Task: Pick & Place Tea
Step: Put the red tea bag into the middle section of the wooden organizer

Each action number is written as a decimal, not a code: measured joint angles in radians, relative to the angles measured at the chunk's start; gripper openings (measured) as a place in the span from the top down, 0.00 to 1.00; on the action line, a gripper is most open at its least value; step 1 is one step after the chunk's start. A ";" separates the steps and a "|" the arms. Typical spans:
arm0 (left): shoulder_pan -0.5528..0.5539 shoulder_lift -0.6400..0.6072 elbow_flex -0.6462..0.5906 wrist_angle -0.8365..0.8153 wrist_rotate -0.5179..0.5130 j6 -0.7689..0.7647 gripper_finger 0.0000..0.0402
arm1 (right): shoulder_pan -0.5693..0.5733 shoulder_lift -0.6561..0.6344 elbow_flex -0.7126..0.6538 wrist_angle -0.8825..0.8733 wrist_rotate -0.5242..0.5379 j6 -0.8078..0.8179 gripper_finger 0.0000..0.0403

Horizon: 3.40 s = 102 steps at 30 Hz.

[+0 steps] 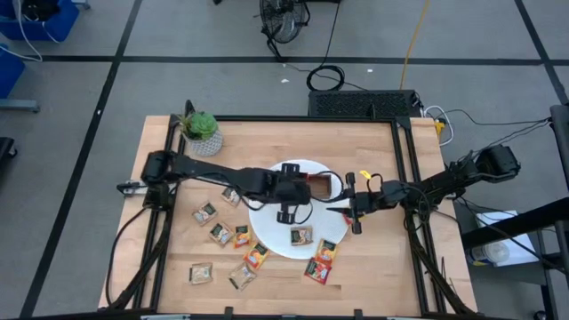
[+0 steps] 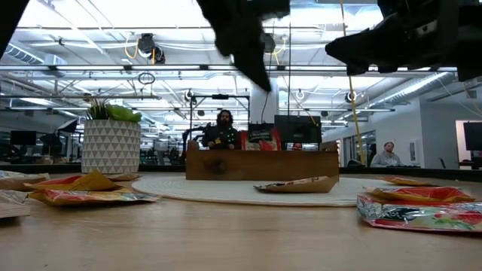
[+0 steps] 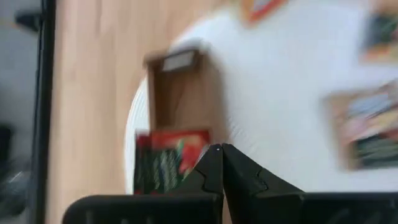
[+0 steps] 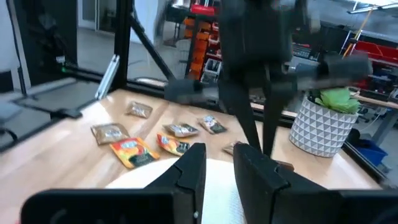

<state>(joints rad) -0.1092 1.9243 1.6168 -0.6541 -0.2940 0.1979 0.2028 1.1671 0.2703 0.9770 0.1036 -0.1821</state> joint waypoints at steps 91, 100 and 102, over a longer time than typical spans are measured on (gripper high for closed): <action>-0.055 -0.738 -0.929 1.074 0.155 -0.117 0.88 | 0.509 0.747 0.989 -1.059 -0.066 1.004 0.35; -0.055 -0.738 -0.929 1.074 0.155 -0.117 0.88 | 0.505 0.733 0.982 -1.474 -0.165 0.986 0.36; -0.055 -0.738 -0.929 1.074 0.155 -0.117 0.88 | 0.505 0.732 0.982 -1.517 -0.180 0.991 0.36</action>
<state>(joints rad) -0.1646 1.1866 0.6880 0.4203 -0.1390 0.0811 0.7078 1.8992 1.2518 -0.5396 -0.0764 0.8089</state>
